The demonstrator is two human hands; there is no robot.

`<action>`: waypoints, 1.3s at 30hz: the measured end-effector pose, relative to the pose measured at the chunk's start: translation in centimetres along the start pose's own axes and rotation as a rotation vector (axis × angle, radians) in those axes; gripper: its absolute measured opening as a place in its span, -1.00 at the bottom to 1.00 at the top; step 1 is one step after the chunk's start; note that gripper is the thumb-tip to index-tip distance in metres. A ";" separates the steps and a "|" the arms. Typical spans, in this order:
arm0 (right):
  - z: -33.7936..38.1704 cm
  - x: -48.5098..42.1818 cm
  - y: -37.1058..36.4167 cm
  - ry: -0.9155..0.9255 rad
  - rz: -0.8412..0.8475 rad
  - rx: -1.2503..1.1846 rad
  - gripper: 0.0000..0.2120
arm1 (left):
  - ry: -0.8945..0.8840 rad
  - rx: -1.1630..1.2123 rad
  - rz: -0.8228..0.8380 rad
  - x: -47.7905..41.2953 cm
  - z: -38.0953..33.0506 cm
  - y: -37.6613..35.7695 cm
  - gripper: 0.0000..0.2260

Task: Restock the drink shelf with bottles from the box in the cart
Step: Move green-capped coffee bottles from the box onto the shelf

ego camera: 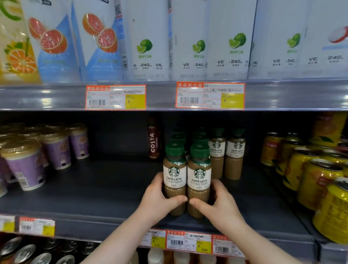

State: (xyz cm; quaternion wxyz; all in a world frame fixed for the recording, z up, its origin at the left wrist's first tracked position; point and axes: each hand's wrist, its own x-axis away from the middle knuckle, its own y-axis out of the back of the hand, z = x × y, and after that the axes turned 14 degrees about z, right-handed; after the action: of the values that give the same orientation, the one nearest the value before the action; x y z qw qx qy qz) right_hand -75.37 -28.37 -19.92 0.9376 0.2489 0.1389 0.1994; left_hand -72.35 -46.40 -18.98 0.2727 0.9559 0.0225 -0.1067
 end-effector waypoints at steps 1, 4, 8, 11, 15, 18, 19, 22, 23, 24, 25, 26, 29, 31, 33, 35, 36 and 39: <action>0.0 0.0 0.0 -0.001 -0.003 0.004 -0.43 | 0.007 -0.003 -0.005 0.0 -0.1 0.0 -0.44; 0.1 -0.2 0.1 0.002 0.000 0.001 -0.40 | 0.027 -0.022 -0.020 0.1 -0.7 -0.1 -0.43; 0.4 0.3 0.6 0.017 -0.011 -0.008 -0.30 | 0.037 -0.127 -0.057 1.6 -1.0 -0.1 -0.38; 1.3 1.2 1.2 0.133 -0.119 0.091 -0.29 | 0.086 -0.292 -0.122 3.4 -1.1 0.4 -0.29; 4.0 2.9 1.8 0.407 -0.249 0.448 -0.37 | 0.149 -0.558 -0.214 6.0 -1.5 1.6 -0.28; 6.2 3.9 0.9 0.599 -0.145 0.657 -0.44 | 0.187 -0.743 -0.260 8.3 -1.8 2.4 -0.28; 6.8 4.2 0.3 0.640 -0.086 0.713 -0.45 | 0.209 -0.805 -0.266 9.1 -1.8 2.6 -0.27; 7.6 4.8 -2.2 0.707 0.077 0.822 -0.46 | 0.330 -0.959 -0.258 12.0 -1.4 3.4 -0.27; 7.6 4.9 -3.1 0.730 0.112 0.835 -0.46 | 0.375 -0.994 -0.247 12.9 -1.1 3.7 -0.27; 7.6 5.0 -4.0 0.743 0.146 0.838 -0.46 | 0.421 -1.020 -0.235 13.9 -0.8 4.0 -0.26; 7.5 5.2 -4.9 0.739 0.178 0.840 -0.45 | 0.464 -1.033 -0.226 14.8 -0.5 4.4 -0.26; 7.5 5.3 -5.9 0.723 0.210 0.846 -0.44 | 0.504 -1.038 -0.219 15.8 -0.2 4.8 -0.25; 8.4 5.5 -8.7 0.665 0.332 0.892 -0.39 | 0.587 -1.047 -0.220 18.9 0.9 6.2 -0.27; 9.0 5.6 -11.1 0.665 0.408 0.921 -0.39 | 0.633 -1.040 -0.231 21.3 1.9 7.4 -0.27; 9.9 5.8 -13.6 0.672 0.450 0.918 -0.41 | 0.686 -1.031 -0.226 23.8 3.0 9.0 -0.27; 11.1 6.2 -16.5 0.680 0.491 0.920 -0.42 | 0.757 -1.012 -0.209 26.6 4.4 10.6 -0.26; 11.8 6.6 -18.2 0.684 0.514 0.915 -0.41 | 0.794 -1.001 -0.202 28.2 5.2 11.6 -0.26; 14.7 8.0 -24.0 0.708 0.593 0.913 -0.40 | 0.887 -0.982 -0.192 33.6 7.4 14.9 -0.27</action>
State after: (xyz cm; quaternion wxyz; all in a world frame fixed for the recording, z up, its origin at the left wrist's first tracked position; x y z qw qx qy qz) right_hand -55.71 -49.96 -21.40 0.5400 0.5695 0.4358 0.4406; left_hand -39.50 -63.52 -24.67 0.6305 0.6676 0.2637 0.2953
